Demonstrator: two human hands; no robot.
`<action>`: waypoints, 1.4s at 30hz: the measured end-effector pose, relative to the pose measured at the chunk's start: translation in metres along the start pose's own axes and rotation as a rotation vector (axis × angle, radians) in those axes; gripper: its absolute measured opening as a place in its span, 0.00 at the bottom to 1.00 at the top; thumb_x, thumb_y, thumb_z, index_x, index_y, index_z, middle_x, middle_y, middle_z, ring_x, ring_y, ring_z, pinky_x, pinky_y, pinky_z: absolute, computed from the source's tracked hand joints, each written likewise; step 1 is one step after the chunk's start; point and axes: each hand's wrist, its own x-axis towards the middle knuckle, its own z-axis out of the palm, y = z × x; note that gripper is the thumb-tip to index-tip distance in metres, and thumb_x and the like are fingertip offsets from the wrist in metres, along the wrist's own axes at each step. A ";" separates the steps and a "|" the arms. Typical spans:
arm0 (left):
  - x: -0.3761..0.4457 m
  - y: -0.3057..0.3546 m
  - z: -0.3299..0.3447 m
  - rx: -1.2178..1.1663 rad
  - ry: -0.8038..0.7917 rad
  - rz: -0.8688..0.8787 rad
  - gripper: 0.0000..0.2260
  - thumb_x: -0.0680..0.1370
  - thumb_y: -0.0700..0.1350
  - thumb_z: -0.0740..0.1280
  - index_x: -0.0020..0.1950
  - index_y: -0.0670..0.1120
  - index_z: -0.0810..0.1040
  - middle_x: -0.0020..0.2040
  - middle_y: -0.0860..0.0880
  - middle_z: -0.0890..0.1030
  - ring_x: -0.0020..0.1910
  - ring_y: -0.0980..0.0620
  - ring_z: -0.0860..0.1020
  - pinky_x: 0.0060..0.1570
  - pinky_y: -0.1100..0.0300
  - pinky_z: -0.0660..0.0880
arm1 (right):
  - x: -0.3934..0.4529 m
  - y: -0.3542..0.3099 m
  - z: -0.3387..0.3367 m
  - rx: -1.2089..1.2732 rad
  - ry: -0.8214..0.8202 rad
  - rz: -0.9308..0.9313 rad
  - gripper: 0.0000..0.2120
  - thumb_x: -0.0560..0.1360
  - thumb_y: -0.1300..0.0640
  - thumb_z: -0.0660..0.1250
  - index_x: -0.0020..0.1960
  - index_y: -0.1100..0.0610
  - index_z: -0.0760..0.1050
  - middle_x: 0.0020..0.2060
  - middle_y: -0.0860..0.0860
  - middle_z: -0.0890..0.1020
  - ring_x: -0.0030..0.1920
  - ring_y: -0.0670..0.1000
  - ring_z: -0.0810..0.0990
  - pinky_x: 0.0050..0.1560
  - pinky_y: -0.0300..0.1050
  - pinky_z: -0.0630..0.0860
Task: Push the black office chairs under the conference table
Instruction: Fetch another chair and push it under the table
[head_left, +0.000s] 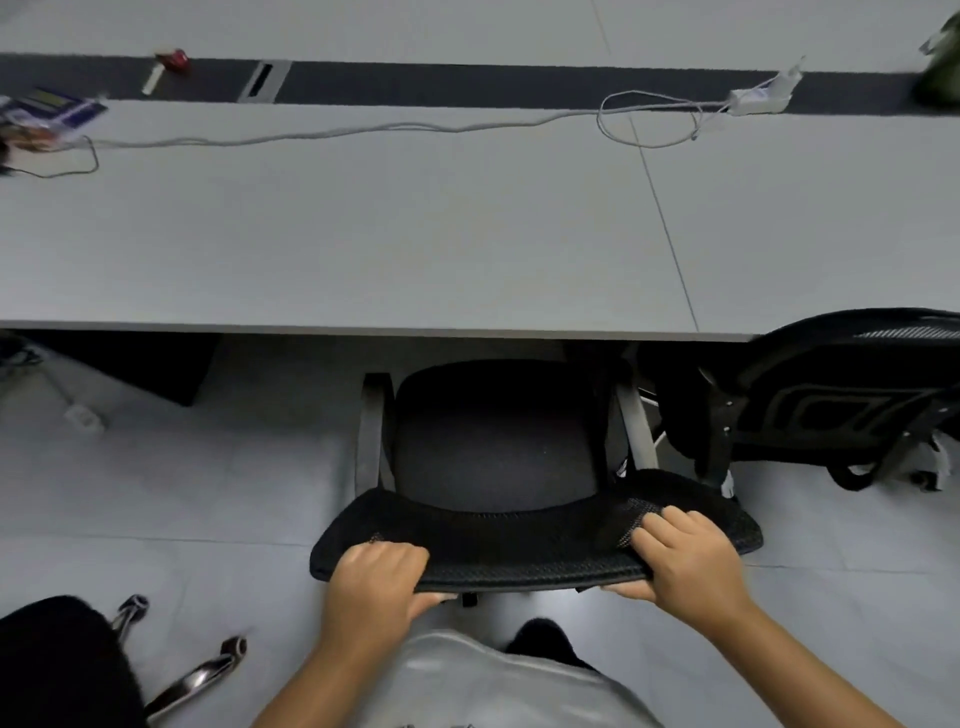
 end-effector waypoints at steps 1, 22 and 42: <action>-0.007 0.004 0.000 0.016 0.026 -0.002 0.19 0.73 0.65 0.52 0.39 0.49 0.66 0.26 0.52 0.77 0.35 0.55 0.65 0.35 0.60 0.63 | -0.003 0.000 -0.002 0.005 -0.003 -0.016 0.30 0.74 0.33 0.48 0.29 0.57 0.64 0.22 0.51 0.69 0.31 0.50 0.58 0.32 0.43 0.55; 0.109 -0.037 0.015 0.199 -0.078 -0.003 0.22 0.64 0.65 0.60 0.23 0.47 0.72 0.19 0.53 0.70 0.19 0.54 0.70 0.20 0.66 0.63 | 0.081 0.053 0.044 0.006 -0.015 0.134 0.35 0.71 0.29 0.44 0.26 0.58 0.67 0.22 0.51 0.69 0.28 0.51 0.66 0.32 0.43 0.55; 0.212 -0.101 0.054 0.106 -0.039 0.220 0.22 0.53 0.65 0.71 0.24 0.47 0.72 0.21 0.51 0.71 0.20 0.54 0.69 0.19 0.67 0.60 | 0.147 0.095 0.094 -0.046 0.057 0.233 0.36 0.70 0.28 0.46 0.25 0.58 0.69 0.22 0.52 0.70 0.22 0.53 0.69 0.30 0.43 0.55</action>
